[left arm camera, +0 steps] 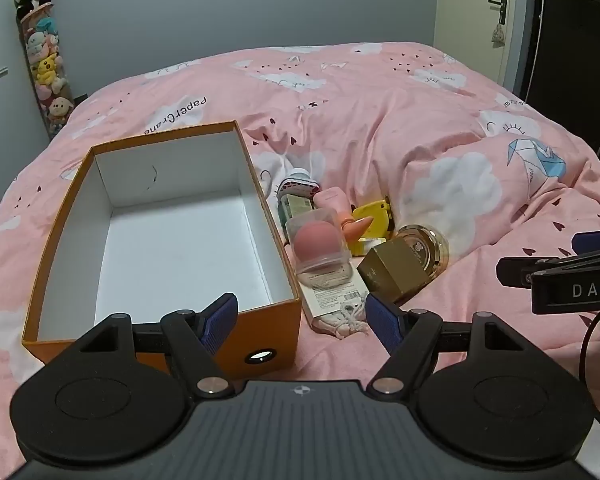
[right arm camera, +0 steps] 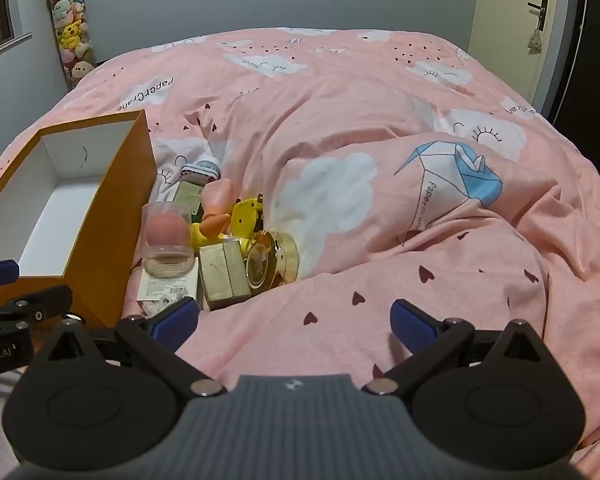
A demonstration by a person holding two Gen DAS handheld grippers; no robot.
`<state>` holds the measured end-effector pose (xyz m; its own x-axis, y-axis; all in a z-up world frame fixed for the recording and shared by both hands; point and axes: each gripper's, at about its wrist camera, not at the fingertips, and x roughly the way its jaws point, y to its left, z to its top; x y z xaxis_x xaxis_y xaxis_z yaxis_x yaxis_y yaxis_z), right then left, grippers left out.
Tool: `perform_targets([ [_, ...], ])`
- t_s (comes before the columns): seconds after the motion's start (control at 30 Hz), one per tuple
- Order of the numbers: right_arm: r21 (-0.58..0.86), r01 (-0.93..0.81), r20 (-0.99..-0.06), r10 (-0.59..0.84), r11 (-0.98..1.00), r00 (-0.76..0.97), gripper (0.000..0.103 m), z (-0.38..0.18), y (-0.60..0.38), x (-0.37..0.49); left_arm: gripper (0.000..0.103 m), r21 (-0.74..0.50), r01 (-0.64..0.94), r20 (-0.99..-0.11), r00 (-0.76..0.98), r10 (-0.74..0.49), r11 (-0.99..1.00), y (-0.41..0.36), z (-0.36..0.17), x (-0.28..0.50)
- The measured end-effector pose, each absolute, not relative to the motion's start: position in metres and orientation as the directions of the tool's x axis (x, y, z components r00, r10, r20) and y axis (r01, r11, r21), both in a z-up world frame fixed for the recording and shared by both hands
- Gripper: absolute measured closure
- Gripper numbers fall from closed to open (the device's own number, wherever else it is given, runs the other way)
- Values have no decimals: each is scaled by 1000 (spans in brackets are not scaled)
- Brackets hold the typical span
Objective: Organize rigid objects
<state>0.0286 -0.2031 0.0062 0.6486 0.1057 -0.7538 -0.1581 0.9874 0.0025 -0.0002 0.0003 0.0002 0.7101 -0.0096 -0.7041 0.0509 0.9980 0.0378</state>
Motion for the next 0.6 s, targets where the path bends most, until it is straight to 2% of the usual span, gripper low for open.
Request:
perform_targets([
  [0.6, 6, -157, -755, 108, 988, 647, 3, 6, -203, 29, 17, 40, 50, -707, 707, -8, 998, 0, 0, 0],
])
